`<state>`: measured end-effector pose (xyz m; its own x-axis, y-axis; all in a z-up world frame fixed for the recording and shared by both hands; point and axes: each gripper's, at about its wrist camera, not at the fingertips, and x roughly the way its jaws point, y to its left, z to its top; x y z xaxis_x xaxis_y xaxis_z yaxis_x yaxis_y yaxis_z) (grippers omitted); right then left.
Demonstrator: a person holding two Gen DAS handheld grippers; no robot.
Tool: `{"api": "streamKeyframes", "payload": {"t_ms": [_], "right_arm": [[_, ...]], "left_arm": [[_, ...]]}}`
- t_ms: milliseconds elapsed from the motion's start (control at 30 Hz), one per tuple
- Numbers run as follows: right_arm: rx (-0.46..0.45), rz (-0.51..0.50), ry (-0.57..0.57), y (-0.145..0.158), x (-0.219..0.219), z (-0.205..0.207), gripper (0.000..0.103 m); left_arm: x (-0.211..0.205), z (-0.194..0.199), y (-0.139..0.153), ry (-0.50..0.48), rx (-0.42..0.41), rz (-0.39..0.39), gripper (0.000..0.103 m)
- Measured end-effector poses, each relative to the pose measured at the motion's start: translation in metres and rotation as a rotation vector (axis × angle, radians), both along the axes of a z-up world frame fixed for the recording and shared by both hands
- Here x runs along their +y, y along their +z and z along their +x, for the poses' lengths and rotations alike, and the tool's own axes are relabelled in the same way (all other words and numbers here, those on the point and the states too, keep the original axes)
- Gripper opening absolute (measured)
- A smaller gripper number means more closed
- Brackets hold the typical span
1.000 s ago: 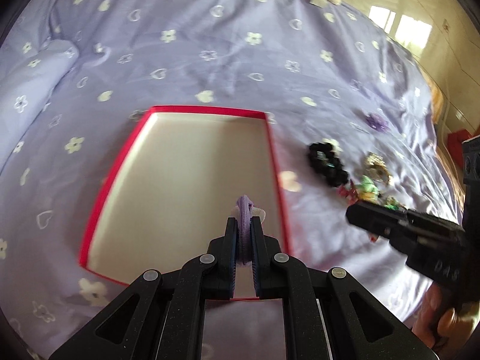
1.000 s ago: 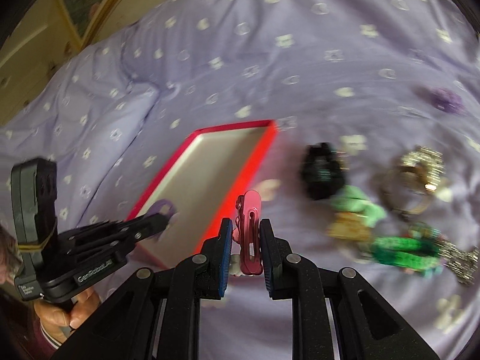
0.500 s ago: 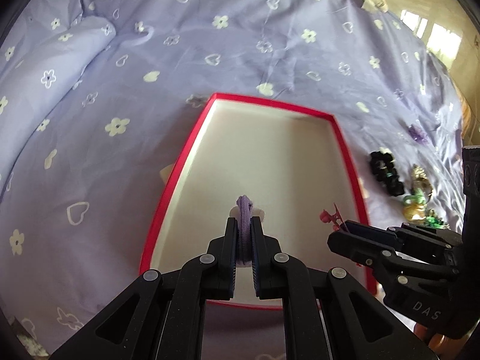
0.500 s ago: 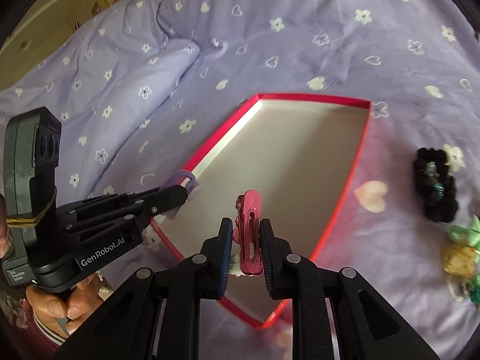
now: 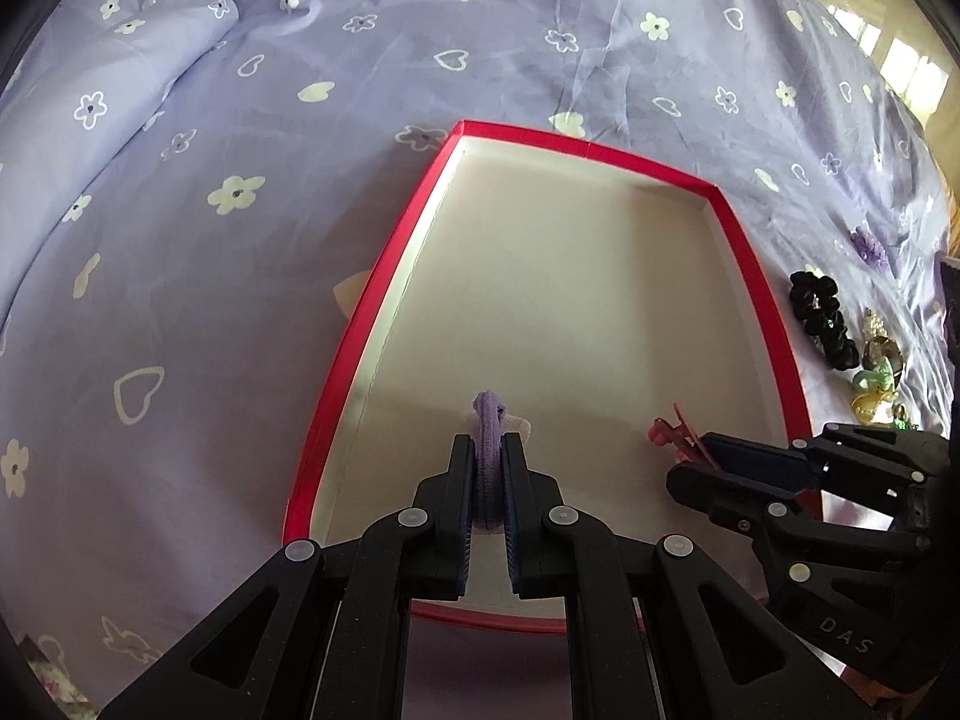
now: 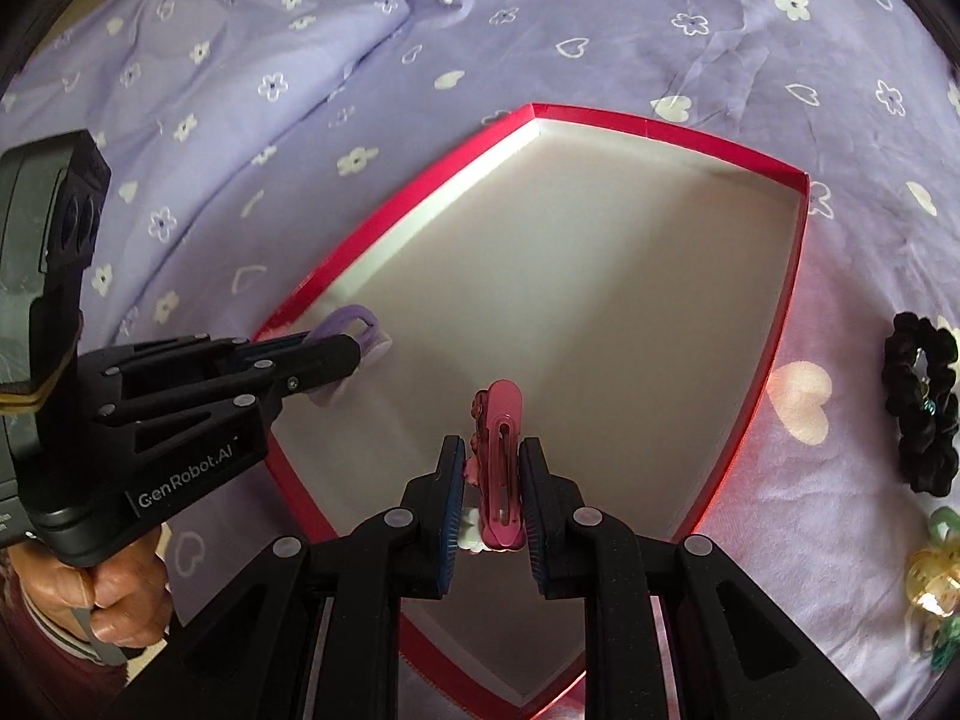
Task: Organize jewelry
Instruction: 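Open both tools to drop the clips into the box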
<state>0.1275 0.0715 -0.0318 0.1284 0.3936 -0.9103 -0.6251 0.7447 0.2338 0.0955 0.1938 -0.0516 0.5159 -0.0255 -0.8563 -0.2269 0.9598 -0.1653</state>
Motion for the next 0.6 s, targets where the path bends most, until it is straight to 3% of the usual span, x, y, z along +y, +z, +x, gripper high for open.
{"api": "streamKeyframes", "payload": {"t_ms": [67, 200, 300, 433, 600], "right_arm": [[0.005, -0.005, 0.008, -0.001, 0.0, 0.0, 0.019], [0.007, -0.009, 0.017, -0.001, 0.001, 0.0, 0.019], [0.005, -0.01, 0.018, -0.001, 0.001, 0.0, 0.019], [0.007, -0.003, 0.013, 0.0, 0.001, 0.0, 0.021], [0.007, 0.018, -0.001, 0.005, -0.004, -0.001, 0.029]], "left_arm": [[0.0, 0.0, -0.002, -0.001, 0.006, -0.001, 0.01], [-0.003, -0.001, -0.002, 0.004, 0.008, 0.017, 0.022], [-0.004, -0.003, -0.002, 0.006, 0.011, 0.021, 0.024], [-0.004, -0.007, 0.001, 0.018, 0.009, 0.039, 0.046], [-0.005, -0.016, 0.008, 0.025, 0.0, 0.054, 0.047]]}}
